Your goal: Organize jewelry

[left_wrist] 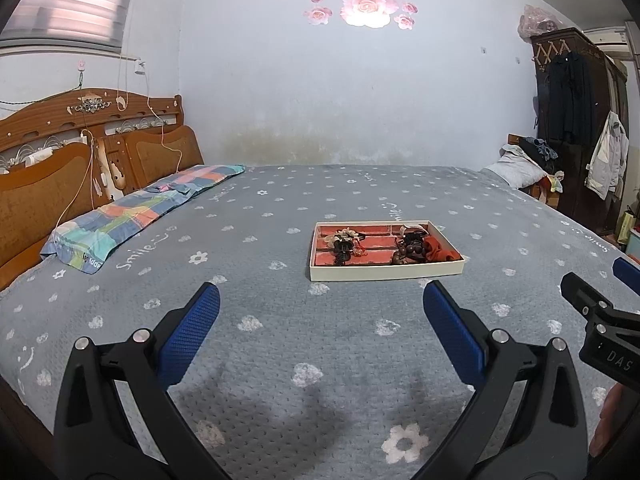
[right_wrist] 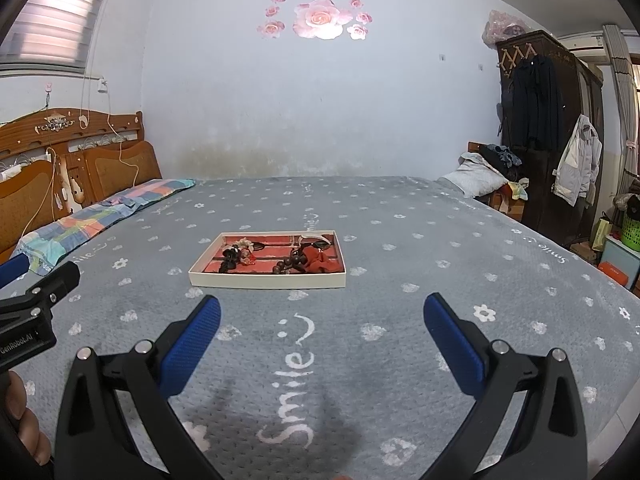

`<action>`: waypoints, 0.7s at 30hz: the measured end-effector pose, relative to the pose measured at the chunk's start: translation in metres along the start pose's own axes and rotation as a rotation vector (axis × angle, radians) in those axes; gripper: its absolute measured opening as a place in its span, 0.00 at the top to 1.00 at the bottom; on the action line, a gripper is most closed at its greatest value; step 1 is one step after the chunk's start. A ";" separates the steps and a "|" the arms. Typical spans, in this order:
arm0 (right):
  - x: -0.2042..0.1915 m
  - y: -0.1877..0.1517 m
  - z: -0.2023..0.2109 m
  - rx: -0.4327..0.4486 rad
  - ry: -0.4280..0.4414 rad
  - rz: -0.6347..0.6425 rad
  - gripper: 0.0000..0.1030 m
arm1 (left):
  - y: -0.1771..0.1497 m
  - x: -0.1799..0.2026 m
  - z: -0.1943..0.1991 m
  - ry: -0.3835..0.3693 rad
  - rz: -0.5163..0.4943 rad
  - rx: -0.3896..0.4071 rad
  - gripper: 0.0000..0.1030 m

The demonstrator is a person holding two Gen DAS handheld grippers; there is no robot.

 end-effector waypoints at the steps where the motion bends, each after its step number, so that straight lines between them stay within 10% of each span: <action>1: 0.000 0.000 0.000 -0.001 0.000 0.000 0.04 | 0.000 0.000 0.000 0.000 -0.001 0.000 0.04; 21: 0.001 0.000 0.000 -0.006 0.001 0.000 0.04 | -0.001 0.000 0.001 0.006 0.002 -0.003 0.04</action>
Point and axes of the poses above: each gripper's, at about its wrist camera, not at the fingertips, and z roughly against the way its jaws point, x to its right, y to its top, the point moved 4 cm from there along -z, roughly the way its jaws point
